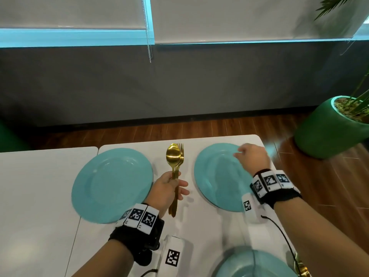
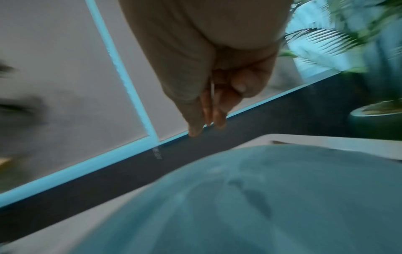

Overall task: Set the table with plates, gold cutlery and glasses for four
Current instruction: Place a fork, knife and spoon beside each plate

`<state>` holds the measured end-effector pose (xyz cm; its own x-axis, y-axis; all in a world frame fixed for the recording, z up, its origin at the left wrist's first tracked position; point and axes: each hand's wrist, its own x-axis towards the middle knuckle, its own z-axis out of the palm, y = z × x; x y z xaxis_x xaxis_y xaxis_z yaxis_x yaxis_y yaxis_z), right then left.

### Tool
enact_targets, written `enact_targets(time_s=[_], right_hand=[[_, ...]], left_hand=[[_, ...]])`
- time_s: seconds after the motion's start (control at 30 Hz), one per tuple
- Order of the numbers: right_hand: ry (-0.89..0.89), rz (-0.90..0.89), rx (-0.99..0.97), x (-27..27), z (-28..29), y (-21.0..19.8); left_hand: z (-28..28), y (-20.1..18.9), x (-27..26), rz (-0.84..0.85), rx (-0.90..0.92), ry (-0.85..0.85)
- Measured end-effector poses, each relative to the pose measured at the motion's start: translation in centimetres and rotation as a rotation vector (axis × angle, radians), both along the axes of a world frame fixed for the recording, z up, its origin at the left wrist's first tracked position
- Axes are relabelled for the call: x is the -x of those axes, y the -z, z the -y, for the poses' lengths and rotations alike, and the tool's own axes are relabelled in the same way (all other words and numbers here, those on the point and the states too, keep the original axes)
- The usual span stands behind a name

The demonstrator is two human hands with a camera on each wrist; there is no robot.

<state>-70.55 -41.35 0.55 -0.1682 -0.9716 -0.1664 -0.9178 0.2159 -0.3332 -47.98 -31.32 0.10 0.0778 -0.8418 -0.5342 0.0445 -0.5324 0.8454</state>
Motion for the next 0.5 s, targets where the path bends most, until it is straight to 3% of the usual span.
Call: enact_targets(time_s=[0.1,0.2,0.37,0.5], right_hand=[[-0.452,0.103,0.127,-5.7,-2.9,-1.8],[-0.840,0.027,0.095,-9.9,-5.1,-2.5],[-0.970,-0.126,-0.047,-12.2,-5.0,-2.8],[-1.077,-0.259,-0.102,-13.0,-5.5,-3.1]], left_hand=[[-0.4,-0.4,-0.3,0.092,-0.018,0.038],[-0.6,-1.0,-0.6,0.089,-0.016,0.063],[-0.8,-1.6,-2.0,0.153,-0.029,0.113],[-1.6,-2.1,-3.0,0.048,-0.052,0.101]])
